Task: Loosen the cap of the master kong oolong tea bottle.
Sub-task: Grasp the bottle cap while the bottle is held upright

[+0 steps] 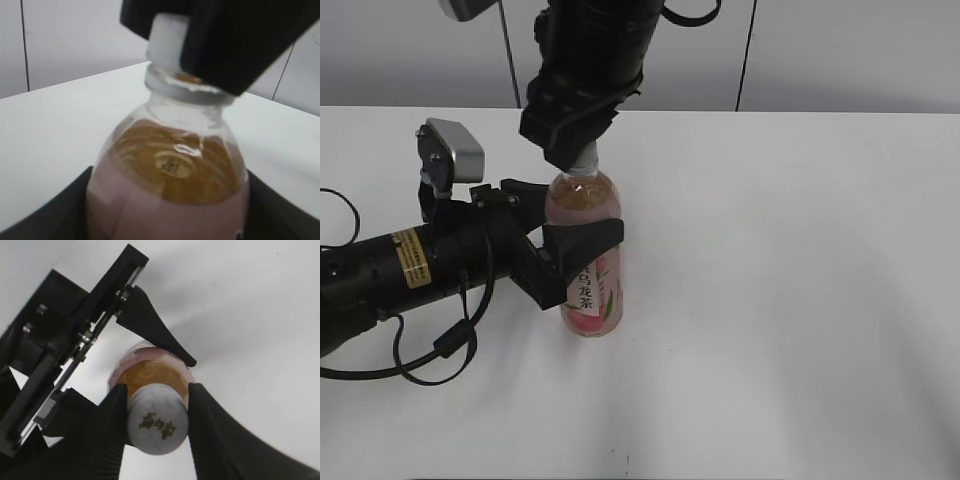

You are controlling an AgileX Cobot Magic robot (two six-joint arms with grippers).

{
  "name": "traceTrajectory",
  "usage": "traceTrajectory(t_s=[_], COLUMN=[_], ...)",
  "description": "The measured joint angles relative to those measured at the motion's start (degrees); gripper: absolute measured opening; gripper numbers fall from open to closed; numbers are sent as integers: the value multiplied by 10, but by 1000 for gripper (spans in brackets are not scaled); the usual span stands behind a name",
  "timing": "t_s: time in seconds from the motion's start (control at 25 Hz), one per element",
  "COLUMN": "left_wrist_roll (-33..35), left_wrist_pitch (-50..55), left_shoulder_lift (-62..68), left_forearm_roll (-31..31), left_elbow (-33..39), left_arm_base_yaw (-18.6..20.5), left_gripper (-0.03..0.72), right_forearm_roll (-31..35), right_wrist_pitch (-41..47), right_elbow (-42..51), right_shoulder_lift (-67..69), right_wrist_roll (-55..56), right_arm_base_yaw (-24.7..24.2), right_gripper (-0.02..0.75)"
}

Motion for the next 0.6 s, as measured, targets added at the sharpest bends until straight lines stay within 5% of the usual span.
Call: traceTrajectory(t_s=[0.6], left_wrist_roll=[0], left_wrist_pitch=[0], left_shoulder_lift=[0], left_forearm_roll=[0], left_elbow=[0], left_arm_base_yaw=[0], left_gripper=[468], right_forearm_roll=[-7], right_wrist_pitch=[2], right_elbow=[-1], right_shoulder_lift=[-1], right_wrist_roll=[-265], right_arm_base_yaw=[0], right_gripper=[281])
